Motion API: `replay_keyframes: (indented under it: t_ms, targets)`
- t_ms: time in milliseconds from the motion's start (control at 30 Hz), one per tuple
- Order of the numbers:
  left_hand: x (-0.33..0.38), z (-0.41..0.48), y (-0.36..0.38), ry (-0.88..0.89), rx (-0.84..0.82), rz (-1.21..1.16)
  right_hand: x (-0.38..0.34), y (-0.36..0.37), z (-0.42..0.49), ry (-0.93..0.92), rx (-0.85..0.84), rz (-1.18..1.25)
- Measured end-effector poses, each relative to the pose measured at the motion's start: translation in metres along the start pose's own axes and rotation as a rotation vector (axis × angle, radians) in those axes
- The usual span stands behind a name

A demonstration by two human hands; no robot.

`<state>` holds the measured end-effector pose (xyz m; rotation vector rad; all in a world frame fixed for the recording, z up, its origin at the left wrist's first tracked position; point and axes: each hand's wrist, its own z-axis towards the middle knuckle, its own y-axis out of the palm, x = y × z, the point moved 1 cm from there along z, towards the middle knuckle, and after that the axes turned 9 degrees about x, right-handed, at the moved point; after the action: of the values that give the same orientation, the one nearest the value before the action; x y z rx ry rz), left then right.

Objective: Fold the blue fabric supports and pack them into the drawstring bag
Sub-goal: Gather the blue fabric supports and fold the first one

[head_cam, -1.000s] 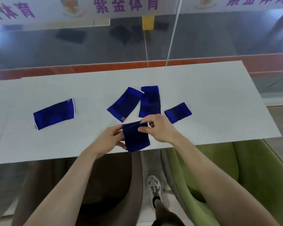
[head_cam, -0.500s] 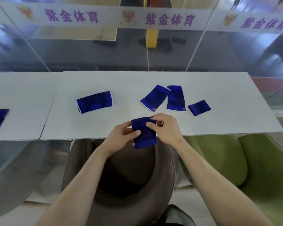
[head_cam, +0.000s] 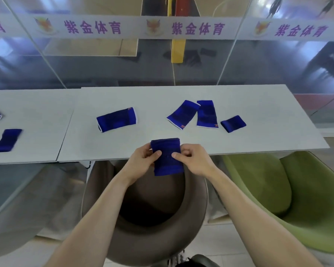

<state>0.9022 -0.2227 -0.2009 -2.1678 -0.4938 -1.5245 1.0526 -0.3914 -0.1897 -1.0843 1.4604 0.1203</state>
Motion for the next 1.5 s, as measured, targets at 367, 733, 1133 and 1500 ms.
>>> replay_keyframes:
  t_ms: [367, 733, 1133, 1500]
  targets:
    - [-0.002, -0.024, 0.03, -0.05, -0.032, 0.062, 0.025, -0.006, -0.035, -0.029, 0.042, 0.027]
    - [0.002, -0.035, 0.04, -0.033, 0.115, 0.035, 0.024, -0.009, -0.048, -0.02, 0.14, 0.004]
    - [-0.014, -0.068, -0.01, -0.054, 0.131, 0.102, 0.004, 0.022, -0.042, -0.105, -0.146, 0.147]
    - [-0.047, -0.101, -0.145, -0.163, 0.381, -0.337, -0.071, 0.15, -0.045, -0.066, -0.294, 0.526]
